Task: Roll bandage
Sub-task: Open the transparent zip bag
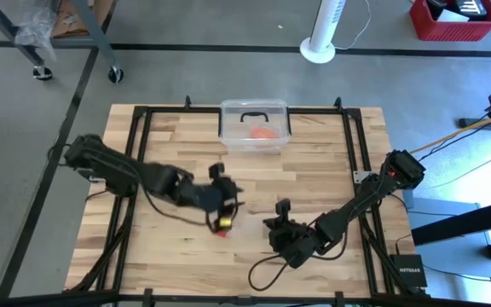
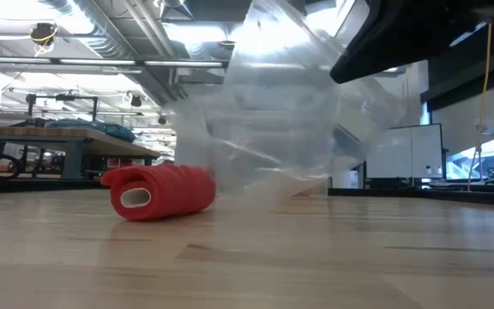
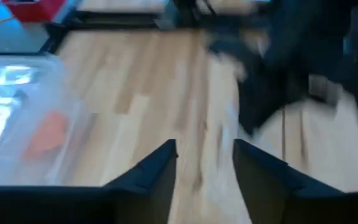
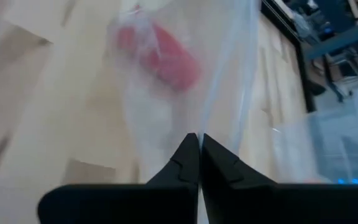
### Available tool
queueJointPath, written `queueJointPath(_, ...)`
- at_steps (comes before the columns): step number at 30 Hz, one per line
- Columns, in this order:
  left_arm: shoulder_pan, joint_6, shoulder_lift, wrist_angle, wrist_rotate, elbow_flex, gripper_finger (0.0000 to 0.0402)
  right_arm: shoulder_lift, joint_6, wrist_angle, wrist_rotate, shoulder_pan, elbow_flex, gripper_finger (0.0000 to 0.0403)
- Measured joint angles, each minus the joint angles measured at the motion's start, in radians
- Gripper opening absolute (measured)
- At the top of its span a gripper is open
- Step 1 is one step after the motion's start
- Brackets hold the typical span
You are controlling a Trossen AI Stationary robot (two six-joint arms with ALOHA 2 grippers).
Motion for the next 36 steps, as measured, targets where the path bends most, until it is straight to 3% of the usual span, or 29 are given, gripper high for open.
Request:
queueJointPath(4, 0.045, -0.083, 0.004, 0.09, 0.079, 0.003, 0.0182, 0.0, -0.045, -0.007, 0.034, 0.0, 0.0, 0.0004)
queueJointPath(13, 0.077, -0.161, 0.224, 0.158, 0.275, 0.0, 0.0194, 0.0, -0.047, -0.005, 0.037, 0.0, 0.0, 0.0003)
queueJointPath(22, 0.11, -0.174, 0.241, 0.15, 0.296, 0.0, 0.0194, 0.0, -0.045, -0.003, 0.03, 0.0, 0.0, 0.0004)
queueJointPath(27, 0.107, -0.18, 0.259, 0.151, 0.357, 0.001, 0.0194, 0.0, -0.044, -0.003, 0.027, 0.0, 0.0, 0.0004)
queueJointPath(36, 0.105, -0.2, 0.297, 0.13, 0.344, 0.001, 0.0194, 0.0, -0.047, 0.002, 0.021, 0.0, 0.0, 0.0005)
